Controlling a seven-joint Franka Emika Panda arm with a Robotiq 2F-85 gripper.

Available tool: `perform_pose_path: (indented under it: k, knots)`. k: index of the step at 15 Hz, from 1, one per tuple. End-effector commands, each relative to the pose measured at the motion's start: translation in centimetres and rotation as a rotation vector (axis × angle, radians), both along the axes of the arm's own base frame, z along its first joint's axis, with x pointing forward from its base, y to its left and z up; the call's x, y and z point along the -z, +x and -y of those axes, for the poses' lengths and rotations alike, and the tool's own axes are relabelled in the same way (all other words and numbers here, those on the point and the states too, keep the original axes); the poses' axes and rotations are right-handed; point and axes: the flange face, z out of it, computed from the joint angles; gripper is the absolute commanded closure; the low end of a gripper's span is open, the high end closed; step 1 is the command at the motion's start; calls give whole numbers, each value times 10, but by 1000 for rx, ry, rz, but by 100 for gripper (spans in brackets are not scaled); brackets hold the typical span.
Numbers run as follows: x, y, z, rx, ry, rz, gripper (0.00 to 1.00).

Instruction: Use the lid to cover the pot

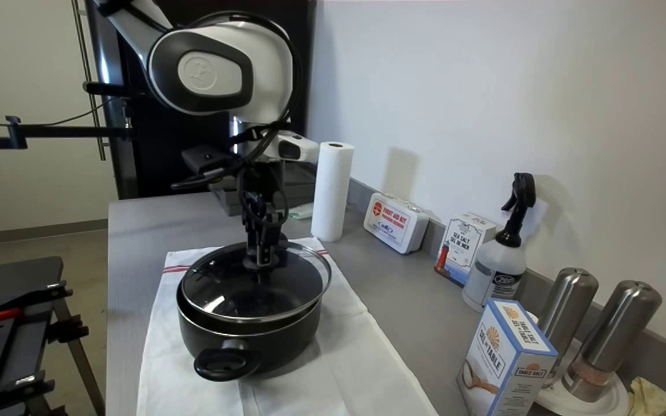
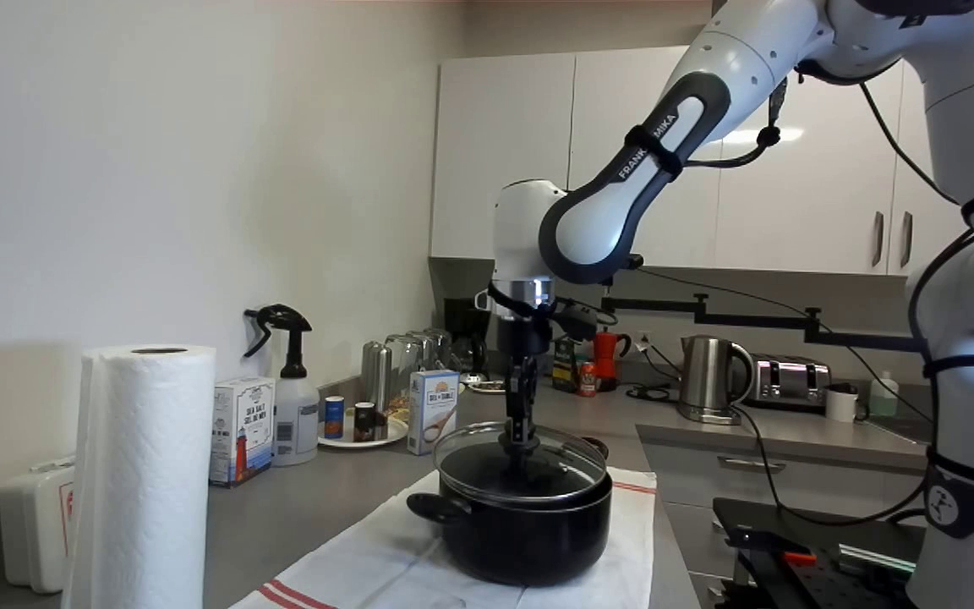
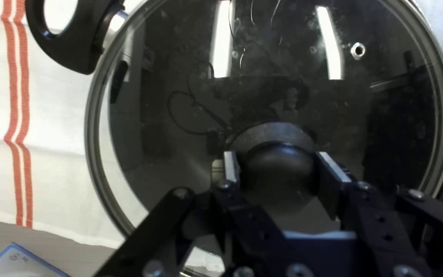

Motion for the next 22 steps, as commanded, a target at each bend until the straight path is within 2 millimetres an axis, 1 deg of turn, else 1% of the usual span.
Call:
perform_pose_path:
  k: [1,8,14,22]
  knots:
    - [-6,0,-6,-2,11,16,75]
    - [-1,-2,-1,16,35,15,75]
    - [2,-8,6,44,80,16,75]
    - [3,-11,22,76,117,28,75]
